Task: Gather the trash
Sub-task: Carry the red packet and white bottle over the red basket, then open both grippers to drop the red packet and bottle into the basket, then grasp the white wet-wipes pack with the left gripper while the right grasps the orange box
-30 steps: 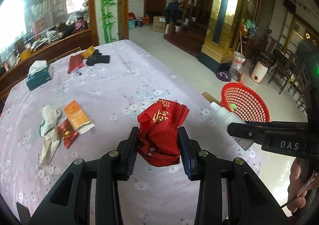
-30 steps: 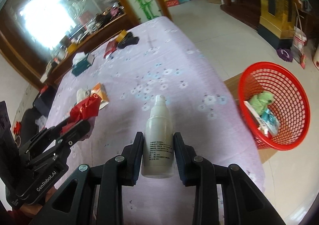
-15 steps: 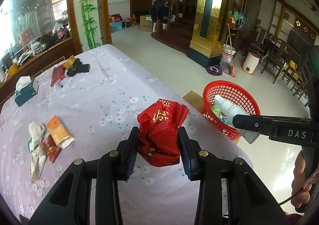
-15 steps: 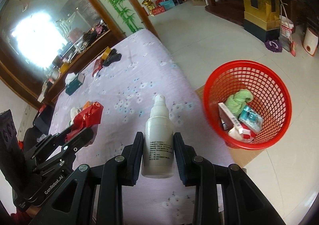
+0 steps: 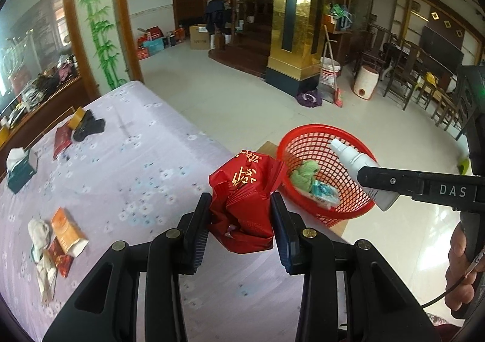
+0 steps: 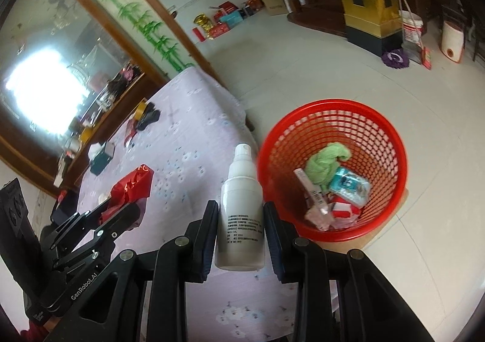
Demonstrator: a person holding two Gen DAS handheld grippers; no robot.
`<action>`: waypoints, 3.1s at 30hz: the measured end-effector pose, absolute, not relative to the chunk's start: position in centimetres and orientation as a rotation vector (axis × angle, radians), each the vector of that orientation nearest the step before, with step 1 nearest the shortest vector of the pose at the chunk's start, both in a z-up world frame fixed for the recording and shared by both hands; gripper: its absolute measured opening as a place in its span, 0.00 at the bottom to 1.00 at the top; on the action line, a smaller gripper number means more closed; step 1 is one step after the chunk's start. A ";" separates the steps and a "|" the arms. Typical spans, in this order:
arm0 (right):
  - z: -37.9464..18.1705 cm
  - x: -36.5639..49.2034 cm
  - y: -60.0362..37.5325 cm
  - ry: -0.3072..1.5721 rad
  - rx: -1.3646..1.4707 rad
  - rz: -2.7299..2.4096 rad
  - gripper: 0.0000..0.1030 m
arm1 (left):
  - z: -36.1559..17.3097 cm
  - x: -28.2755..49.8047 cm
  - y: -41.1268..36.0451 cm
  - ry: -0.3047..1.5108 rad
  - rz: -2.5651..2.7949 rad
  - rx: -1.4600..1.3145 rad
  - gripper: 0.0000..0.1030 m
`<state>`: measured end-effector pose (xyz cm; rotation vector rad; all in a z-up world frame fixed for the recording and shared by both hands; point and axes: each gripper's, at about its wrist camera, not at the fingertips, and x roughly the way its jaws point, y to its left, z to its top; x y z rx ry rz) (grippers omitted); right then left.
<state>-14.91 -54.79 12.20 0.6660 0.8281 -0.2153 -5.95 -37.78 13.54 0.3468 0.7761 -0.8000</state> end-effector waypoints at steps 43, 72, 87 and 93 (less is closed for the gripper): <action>12.1 -15.8 -67.3 0.788 0.757 -0.393 0.45 | 12.8 -3.5 -49.8 0.902 -0.982 0.258 0.60; 16.7 -10.7 -46.2 0.854 0.373 -0.098 0.51 | 13.7 -1.2 -24.3 0.859 -0.594 0.072 0.61; 16.8 -7.3 -36.3 0.912 0.299 0.120 0.51 | 8.4 5.6 -6.2 0.958 -0.228 0.062 0.64; 17.2 -5.9 -34.3 0.921 0.272 0.112 0.52 | 5.2 8.4 -3.8 1.039 -0.252 0.075 0.64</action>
